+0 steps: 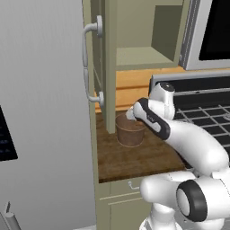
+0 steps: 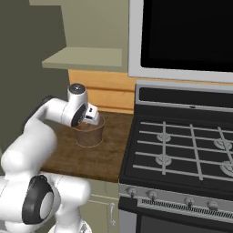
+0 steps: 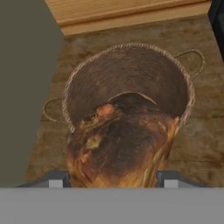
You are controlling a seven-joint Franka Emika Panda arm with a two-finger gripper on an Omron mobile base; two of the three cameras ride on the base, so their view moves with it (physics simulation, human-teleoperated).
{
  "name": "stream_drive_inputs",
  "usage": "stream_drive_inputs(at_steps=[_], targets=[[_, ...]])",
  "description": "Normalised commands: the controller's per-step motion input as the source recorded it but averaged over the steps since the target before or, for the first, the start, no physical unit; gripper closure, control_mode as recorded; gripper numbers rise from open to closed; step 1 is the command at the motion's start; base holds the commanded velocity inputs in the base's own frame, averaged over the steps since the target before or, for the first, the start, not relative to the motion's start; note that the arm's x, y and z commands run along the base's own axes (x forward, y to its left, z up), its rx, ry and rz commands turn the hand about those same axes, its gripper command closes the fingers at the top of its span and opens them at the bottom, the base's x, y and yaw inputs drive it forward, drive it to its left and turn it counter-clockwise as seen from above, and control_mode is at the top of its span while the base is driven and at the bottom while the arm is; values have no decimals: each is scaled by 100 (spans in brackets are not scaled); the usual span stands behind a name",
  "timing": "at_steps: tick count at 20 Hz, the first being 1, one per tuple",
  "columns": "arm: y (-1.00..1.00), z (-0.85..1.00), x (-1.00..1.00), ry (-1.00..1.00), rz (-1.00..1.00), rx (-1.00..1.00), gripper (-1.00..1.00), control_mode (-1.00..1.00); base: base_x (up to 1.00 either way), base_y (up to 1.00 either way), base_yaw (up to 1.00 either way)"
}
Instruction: Open the cabinet, pick up the bread from the cabinet and place it in the basket. Then move the basket to the dining counter.
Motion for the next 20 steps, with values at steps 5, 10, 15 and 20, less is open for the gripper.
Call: stream_drive_inputs(at_steps=[5,10,15,20], targets=[[3,-33,60,9,1,-6,100,-100,0,0,0],[1,-29,51,1,3,-5,100,-100,0,0,0],[0,-34,10,0,5,-5,100,-100,0,0,0],[0,-24,16,0,4,-1,100,-100,0,0,0]])
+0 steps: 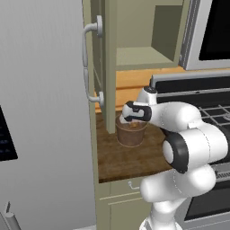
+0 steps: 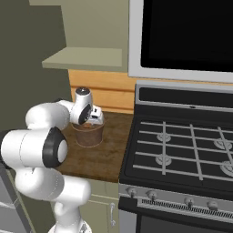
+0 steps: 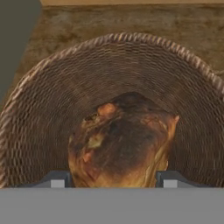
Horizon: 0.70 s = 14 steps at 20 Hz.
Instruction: Open the cabinet, pick up the bread from the cabinet and place it in the basket. Then move the basket to the dining counter.
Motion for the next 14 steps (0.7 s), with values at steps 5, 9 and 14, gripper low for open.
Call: stream_drive_inputs(at_steps=[5,9,14], targets=[[0,-10,17,1,5,0,100,-100,0,0,0],[0,-8,4,0,5,0,100,-100,0,0,0],[4,-24,19,2,5,-1,100,-100,0,0,0]])
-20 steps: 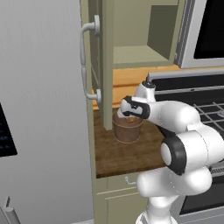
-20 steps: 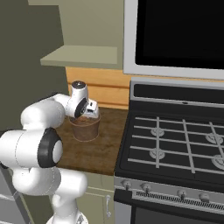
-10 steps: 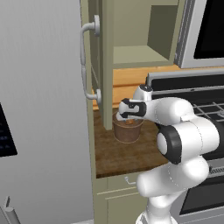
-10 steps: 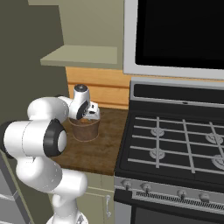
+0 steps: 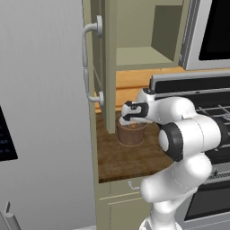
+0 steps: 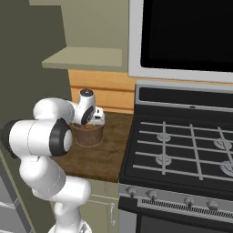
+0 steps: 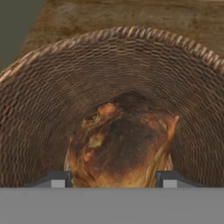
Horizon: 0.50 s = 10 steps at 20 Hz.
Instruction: Open the cabinet, pick up the bread from the cabinet and place it in the basket. Then move the basket to the dining counter.
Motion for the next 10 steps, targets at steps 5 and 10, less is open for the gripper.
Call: stream_drive_inputs(at_steps=[5,10], targets=[[6,-13,22,0,4,-3,100,-100,0,0,0],[12,-13,11,0,2,-3,-100,-100,0,0,0]])
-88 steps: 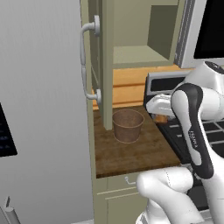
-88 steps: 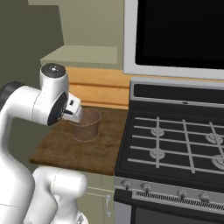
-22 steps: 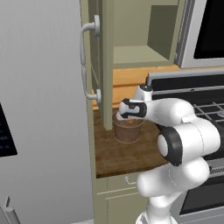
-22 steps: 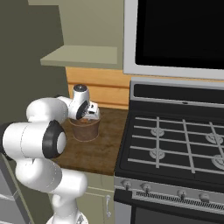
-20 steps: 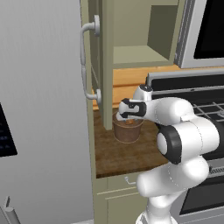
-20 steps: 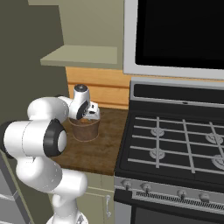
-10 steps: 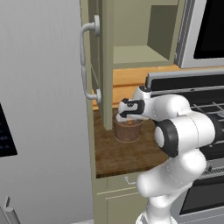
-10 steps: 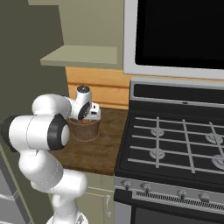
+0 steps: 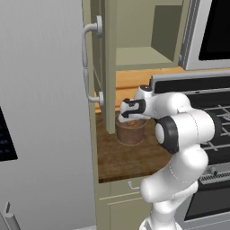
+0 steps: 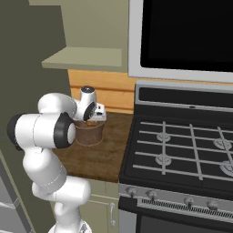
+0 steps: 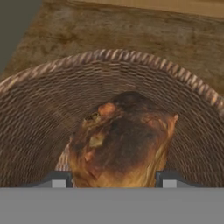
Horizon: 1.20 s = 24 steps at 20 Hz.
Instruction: Open the cabinet, pick up the bread from the cabinet and place it in the basket. Then move the basket to the dining counter.
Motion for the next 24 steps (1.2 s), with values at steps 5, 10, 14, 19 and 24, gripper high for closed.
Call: stream_drive_inputs(at_steps=[5,10,14,19,24], targets=[[11,-8,0,2,1,-2,-100,-100,0,0,0],[1,9,-8,0,1,0,-100,-100,0,0,0],[0,24,-28,0,0,0,-100,-100,0,0,0],[0,53,-37,-1,0,0,-100,-100,0,0,0],[-13,14,-75,0,-7,0,-100,-100,0,0,0]])
